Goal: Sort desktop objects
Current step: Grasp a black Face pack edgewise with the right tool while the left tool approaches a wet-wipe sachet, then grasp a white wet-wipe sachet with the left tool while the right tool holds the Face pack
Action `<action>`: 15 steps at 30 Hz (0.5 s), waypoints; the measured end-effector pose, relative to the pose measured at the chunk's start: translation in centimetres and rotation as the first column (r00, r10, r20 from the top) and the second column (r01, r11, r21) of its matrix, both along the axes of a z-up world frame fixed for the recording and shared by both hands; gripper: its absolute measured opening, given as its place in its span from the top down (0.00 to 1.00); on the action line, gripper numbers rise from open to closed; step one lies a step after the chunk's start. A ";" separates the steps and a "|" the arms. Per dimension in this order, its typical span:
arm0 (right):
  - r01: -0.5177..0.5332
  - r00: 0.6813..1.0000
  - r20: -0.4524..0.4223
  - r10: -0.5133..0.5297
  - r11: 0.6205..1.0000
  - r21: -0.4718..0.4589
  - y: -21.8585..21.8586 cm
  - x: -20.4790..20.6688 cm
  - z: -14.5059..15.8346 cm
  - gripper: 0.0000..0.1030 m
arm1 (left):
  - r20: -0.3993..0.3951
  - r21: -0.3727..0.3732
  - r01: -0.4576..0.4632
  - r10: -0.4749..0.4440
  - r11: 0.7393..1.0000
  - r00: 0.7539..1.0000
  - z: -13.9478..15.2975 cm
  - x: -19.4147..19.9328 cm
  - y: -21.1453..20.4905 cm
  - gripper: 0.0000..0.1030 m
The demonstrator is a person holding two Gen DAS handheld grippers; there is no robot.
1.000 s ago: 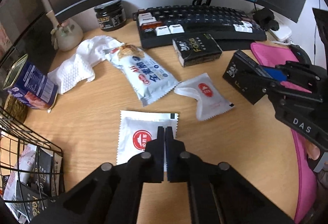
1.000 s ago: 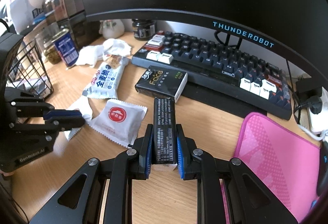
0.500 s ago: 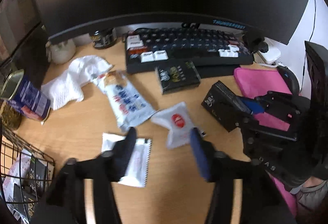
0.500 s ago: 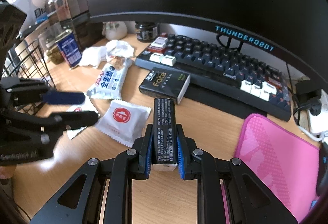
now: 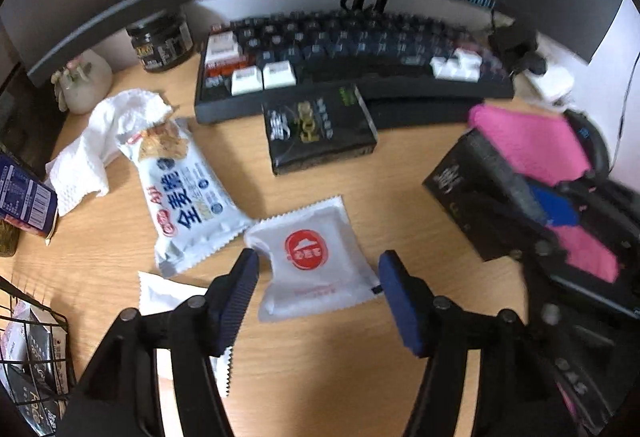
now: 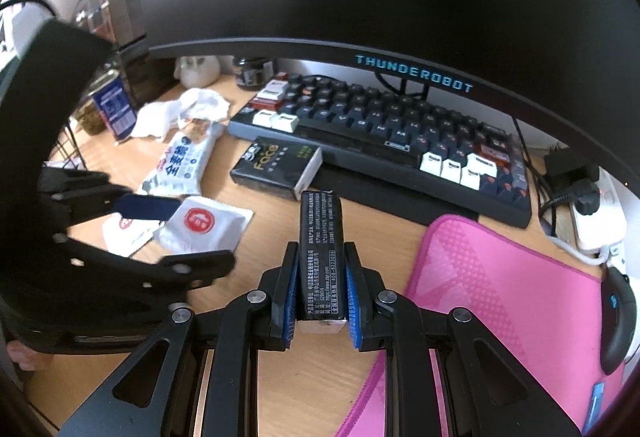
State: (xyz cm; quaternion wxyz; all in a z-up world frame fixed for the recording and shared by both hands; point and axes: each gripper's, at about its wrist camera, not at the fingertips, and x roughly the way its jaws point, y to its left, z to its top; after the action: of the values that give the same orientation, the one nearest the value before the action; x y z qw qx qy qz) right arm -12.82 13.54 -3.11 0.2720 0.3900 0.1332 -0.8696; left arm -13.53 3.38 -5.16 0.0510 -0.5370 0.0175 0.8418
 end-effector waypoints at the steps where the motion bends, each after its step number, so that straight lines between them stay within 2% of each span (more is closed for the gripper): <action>1: -0.002 1.000 -0.003 0.002 1.000 0.001 -0.1 0.1 0.0 0.81 | -0.016 -0.020 0.005 -0.005 1.000 1.000 0.1 0.1 0.2 0.50; 4: -0.007 1.000 -0.004 0.007 1.000 0.002 -0.2 0.3 -0.2 0.81 | -0.009 0.004 0.021 -0.021 1.000 1.000 0.4 0.2 0.2 0.64; 8: -0.008 1.000 -0.001 0.008 1.000 0.007 -0.4 0.3 -0.5 0.81 | -0.018 0.007 0.010 -0.010 1.000 1.000 0.8 0.7 -0.3 0.74; 15: -0.017 1.000 -0.011 0.017 1.000 -0.002 -0.8 0.5 0.0 0.81 | -0.075 0.029 0.006 -0.004 1.000 0.997 3.4 2.5 -1.6 0.75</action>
State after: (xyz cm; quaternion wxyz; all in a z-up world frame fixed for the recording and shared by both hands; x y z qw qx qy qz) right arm -12.34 12.70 -3.09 0.2793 0.3837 0.1369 -0.8695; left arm -11.01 1.83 -1.77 0.0602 -0.5042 0.0086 0.8615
